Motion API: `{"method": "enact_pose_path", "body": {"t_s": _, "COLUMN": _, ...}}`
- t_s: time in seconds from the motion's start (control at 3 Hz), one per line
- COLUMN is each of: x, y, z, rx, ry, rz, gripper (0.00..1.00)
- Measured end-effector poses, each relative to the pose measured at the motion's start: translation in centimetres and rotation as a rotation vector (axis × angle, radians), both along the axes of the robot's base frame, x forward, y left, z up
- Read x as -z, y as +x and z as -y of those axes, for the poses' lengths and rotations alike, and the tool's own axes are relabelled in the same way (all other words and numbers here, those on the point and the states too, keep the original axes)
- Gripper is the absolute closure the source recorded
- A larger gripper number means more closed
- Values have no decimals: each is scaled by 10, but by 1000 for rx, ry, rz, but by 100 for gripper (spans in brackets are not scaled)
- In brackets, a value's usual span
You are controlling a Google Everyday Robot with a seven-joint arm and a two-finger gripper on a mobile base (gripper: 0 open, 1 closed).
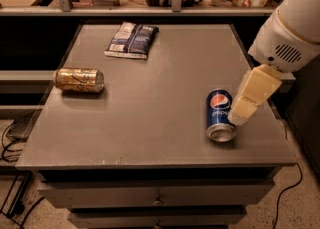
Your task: Place pepsi can upright
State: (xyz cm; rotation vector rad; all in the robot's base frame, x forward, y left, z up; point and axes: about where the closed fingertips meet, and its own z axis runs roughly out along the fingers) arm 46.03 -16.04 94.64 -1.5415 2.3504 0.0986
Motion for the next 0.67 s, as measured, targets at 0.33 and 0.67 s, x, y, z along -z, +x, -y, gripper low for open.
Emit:
{"method": "enact_pose_path", "body": {"t_s": 0.33, "x": 10, "y": 5, "z": -5, "rx": 58, "ry": 48, "rz": -50, "gripper": 0}}
{"method": "enact_pose_path", "body": {"t_s": 0.67, "x": 23, "y": 14, "z": -10, "rx": 152, "ry": 108, "rz": -115, "gripper": 0}}
